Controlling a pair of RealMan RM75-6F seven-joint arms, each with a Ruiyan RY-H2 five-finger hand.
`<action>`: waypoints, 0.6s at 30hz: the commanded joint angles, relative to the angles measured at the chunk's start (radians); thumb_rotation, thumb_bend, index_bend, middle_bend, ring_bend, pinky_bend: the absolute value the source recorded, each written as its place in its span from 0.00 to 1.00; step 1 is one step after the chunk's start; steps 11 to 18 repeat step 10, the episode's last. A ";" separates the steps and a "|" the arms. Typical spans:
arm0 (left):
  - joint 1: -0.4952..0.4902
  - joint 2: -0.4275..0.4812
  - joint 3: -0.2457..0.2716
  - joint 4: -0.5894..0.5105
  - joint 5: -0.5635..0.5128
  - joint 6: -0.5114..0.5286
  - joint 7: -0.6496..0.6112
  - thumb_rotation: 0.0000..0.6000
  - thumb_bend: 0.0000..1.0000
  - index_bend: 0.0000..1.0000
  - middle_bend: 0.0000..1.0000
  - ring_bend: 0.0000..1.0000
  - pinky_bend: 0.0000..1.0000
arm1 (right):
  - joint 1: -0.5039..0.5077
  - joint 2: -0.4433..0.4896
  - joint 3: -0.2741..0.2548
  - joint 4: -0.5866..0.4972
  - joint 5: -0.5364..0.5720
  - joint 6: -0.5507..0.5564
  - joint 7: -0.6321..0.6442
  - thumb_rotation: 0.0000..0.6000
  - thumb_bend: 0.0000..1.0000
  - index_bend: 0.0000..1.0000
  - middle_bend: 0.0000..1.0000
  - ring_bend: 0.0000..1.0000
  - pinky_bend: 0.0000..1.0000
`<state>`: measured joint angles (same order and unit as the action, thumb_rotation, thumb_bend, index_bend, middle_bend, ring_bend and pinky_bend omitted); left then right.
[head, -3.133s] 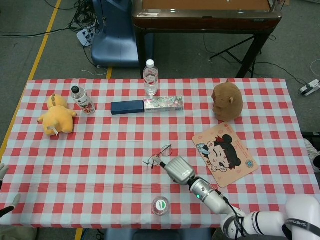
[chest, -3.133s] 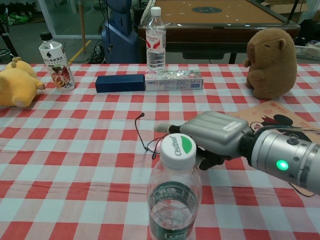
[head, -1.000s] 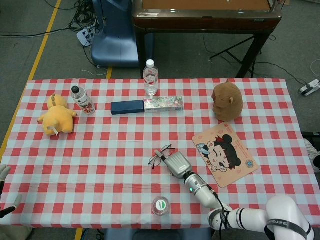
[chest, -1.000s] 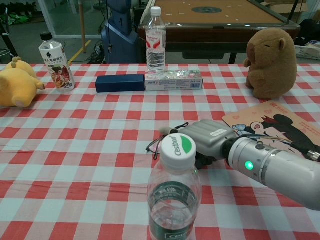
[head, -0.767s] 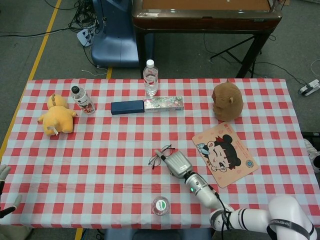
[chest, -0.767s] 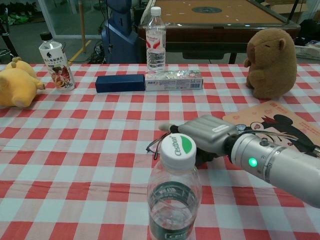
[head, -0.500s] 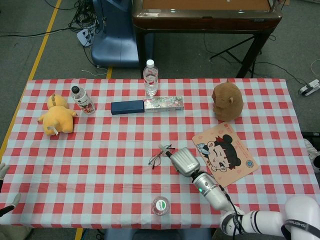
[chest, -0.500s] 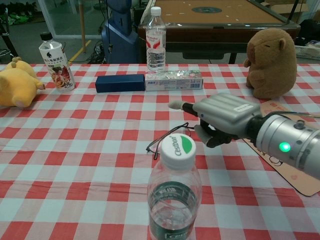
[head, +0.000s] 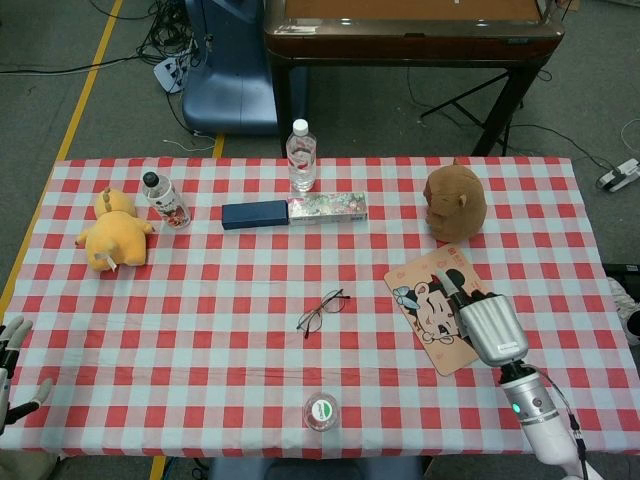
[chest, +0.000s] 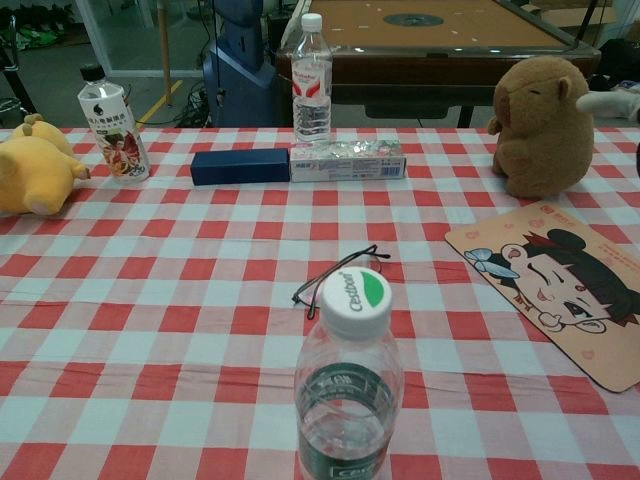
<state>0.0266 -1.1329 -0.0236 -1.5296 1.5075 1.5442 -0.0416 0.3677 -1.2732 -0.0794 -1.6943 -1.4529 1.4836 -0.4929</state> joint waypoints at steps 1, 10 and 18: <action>-0.006 0.001 -0.001 -0.008 0.005 -0.003 0.008 1.00 0.32 0.00 0.00 0.00 0.00 | -0.089 0.036 -0.021 0.014 -0.030 0.099 0.040 1.00 0.48 0.00 0.36 0.32 0.53; -0.015 0.006 -0.001 -0.039 0.026 0.010 0.037 1.00 0.32 0.00 0.00 0.00 0.00 | -0.241 0.077 0.002 0.069 -0.003 0.254 0.106 1.00 0.39 0.00 0.18 0.12 0.30; -0.015 0.006 -0.001 -0.039 0.026 0.010 0.037 1.00 0.32 0.00 0.00 0.00 0.00 | -0.241 0.077 0.002 0.069 -0.003 0.254 0.106 1.00 0.39 0.00 0.18 0.12 0.30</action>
